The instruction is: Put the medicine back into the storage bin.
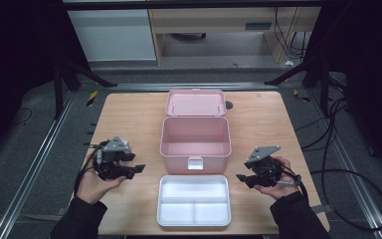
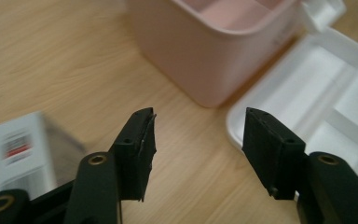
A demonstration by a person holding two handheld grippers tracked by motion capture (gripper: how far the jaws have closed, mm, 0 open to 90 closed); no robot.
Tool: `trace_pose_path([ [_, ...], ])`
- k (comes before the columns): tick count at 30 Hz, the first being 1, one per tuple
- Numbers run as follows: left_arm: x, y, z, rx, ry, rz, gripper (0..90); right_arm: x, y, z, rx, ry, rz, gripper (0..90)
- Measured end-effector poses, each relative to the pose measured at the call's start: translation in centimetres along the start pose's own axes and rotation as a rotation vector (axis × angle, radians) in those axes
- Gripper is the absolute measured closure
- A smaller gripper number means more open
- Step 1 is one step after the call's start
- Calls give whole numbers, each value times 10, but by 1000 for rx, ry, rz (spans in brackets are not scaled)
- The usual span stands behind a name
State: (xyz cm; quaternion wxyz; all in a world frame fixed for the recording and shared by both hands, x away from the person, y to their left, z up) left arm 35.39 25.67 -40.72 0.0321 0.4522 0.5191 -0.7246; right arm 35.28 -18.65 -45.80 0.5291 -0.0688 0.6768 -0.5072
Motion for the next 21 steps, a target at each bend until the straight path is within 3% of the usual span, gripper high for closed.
trace_pose_path([
  [2,6,-5,-20,-78,-62,3,378,6,-3,11,42,71,27,420],
  [4,7,-5,-24,-89,-79,1,361,7,-4,14,59,88,37,414],
  [5,13,-3,-36,-110,-113,-11,349,11,-5,19,82,120,39,391],
  [6,13,-3,-36,-110,-113,-11,342,11,-5,19,82,120,39,391],
  [9,22,4,-52,-138,-155,-55,313,17,-4,28,120,165,37,352],
  [16,21,13,-61,-181,-153,-108,297,24,-1,35,140,196,27,321],
  [21,25,30,-68,-181,-161,-198,300,27,2,38,146,193,9,315],
])
Point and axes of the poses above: each handheld gripper's, and its own axes: y roughly forward along the jaws, x roughly out of its underside, z roughly to its right, the point moved 2 cm from there along y, roughly forward along the jaws, and after that the axes turned 3 degrees about -y, right-handed, at the moved point
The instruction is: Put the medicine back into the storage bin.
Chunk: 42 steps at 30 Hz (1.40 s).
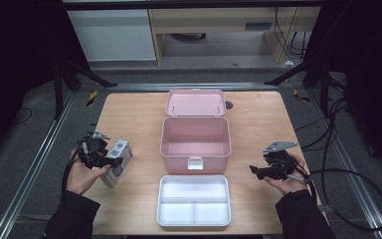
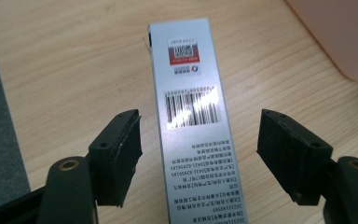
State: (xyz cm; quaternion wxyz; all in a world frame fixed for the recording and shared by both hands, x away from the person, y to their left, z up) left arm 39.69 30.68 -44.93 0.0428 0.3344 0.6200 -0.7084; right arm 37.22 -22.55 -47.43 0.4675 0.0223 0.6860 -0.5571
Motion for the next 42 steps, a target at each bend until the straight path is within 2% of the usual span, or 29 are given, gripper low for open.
trace_pose_path([
  [11,-11,20,-9,12,-19,-100,378,2,5,2,-1,0,-27,300],
  [15,-11,27,-8,22,-4,-158,417,3,6,1,-4,0,-33,297],
  [18,-9,32,-8,27,-10,-190,443,3,7,1,-5,-5,-39,295],
  [19,-9,33,-8,44,-22,-194,455,3,7,1,-6,-4,-40,295],
  [21,-9,32,-9,29,-20,-204,501,3,8,1,-8,-7,-42,293],
  [23,-8,32,-9,18,-21,-201,541,3,8,1,-8,-7,-43,293],
  [27,-8,31,-9,10,-21,-206,561,4,9,0,-12,-8,-55,291],
  [30,-8,27,-9,-5,-6,-213,564,4,9,1,-11,-8,-54,291],
  [36,-15,6,-4,-10,3,-145,564,4,8,2,-5,-10,-46,295],
  [42,-25,-21,11,-1,40,-68,564,3,6,1,-2,-4,-38,297],
])
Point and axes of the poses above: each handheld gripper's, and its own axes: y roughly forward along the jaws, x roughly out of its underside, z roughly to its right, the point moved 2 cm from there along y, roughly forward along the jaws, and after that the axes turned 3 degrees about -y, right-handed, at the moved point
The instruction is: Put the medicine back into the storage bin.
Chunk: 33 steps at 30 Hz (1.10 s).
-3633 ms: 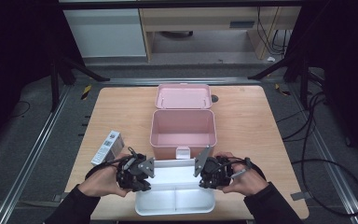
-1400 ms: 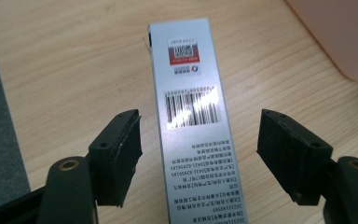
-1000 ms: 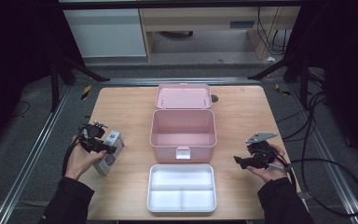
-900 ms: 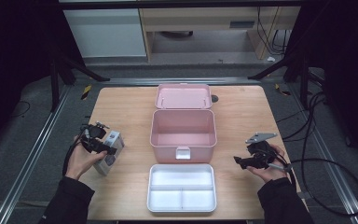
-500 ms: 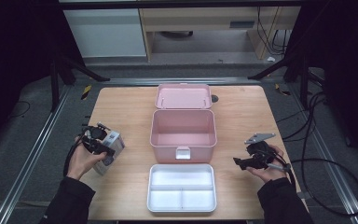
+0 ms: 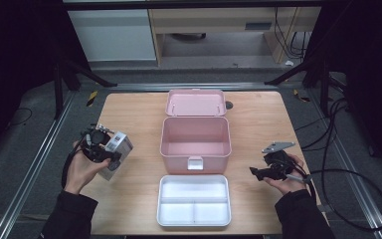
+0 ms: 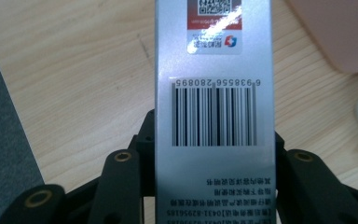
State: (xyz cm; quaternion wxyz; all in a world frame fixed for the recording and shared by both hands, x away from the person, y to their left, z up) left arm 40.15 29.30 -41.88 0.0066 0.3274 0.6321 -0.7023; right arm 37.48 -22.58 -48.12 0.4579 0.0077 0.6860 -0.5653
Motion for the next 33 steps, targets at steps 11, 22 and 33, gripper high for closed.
trace_pose_path([
  [11,-22,-36,24,10,75,93,564,-1,-2,2,12,5,18,298],
  [22,-69,-57,50,44,140,163,564,-1,-1,4,25,13,21,275],
  [33,-110,-62,84,100,204,202,564,-1,-1,4,40,8,25,279],
])
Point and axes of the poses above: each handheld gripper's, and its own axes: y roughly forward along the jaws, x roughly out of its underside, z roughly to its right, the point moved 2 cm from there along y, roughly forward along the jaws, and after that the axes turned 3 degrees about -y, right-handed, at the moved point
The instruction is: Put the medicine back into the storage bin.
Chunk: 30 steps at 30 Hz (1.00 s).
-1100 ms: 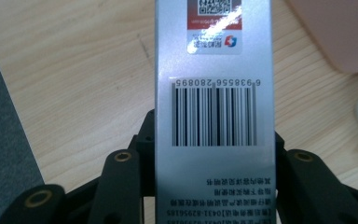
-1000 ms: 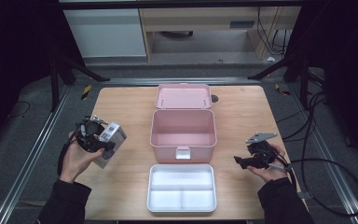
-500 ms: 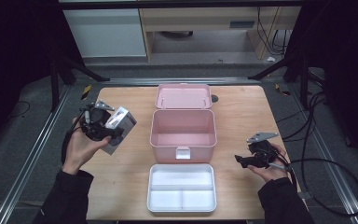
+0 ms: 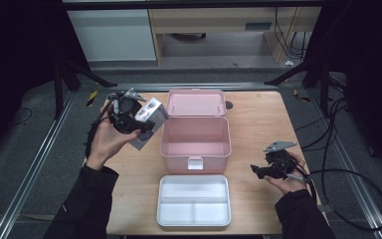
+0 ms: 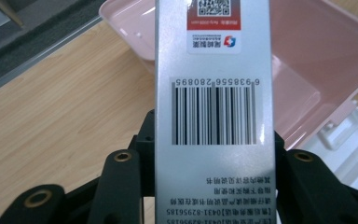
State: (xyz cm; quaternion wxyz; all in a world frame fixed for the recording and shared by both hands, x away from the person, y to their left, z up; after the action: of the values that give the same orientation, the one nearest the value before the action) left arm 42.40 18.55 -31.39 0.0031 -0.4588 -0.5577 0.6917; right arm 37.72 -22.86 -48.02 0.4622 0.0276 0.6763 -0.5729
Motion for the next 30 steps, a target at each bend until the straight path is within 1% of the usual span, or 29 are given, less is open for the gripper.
trace_pose_path([
  [2,-7,3,6,16,4,6,564,0,0,0,0,0,0,279],
  [4,-14,7,12,33,18,12,564,0,0,0,0,0,0,279],
  [5,-17,9,15,40,17,14,564,0,-1,1,1,2,3,279],
  [8,-26,16,22,56,35,18,564,1,0,1,1,1,2,280],
  [11,-32,22,27,75,45,23,564,1,0,1,-1,0,3,279],
  [13,-35,24,29,77,47,24,564,1,0,1,-2,0,1,280],
  [14,-39,29,32,83,60,18,564,1,0,1,-1,-1,1,279],
  [15,-39,29,32,83,60,18,564,1,0,1,-1,-1,1,279],
  [16,-42,35,35,98,59,20,564,1,1,1,-1,-5,-2,279],
  [20,-48,48,41,118,75,3,564,1,2,0,-6,-10,-6,279],
  [21,-48,48,41,118,75,3,564,1,2,0,-4,-12,-8,279],
  [22,-50,54,44,127,82,-3,564,1,2,0,-4,-9,-10,279],
  [23,-50,54,44,127,82,-3,564,1,2,0,-4,-9,-10,279],
  [25,-52,65,48,128,91,-19,564,2,3,0,-6,-10,-8,278],
  [27,-52,71,51,132,98,-29,563,2,4,0,-4,-14,-7,277],
  [30,-52,82,55,131,116,-64,563,3,5,1,-3,-14,-4,278],
])
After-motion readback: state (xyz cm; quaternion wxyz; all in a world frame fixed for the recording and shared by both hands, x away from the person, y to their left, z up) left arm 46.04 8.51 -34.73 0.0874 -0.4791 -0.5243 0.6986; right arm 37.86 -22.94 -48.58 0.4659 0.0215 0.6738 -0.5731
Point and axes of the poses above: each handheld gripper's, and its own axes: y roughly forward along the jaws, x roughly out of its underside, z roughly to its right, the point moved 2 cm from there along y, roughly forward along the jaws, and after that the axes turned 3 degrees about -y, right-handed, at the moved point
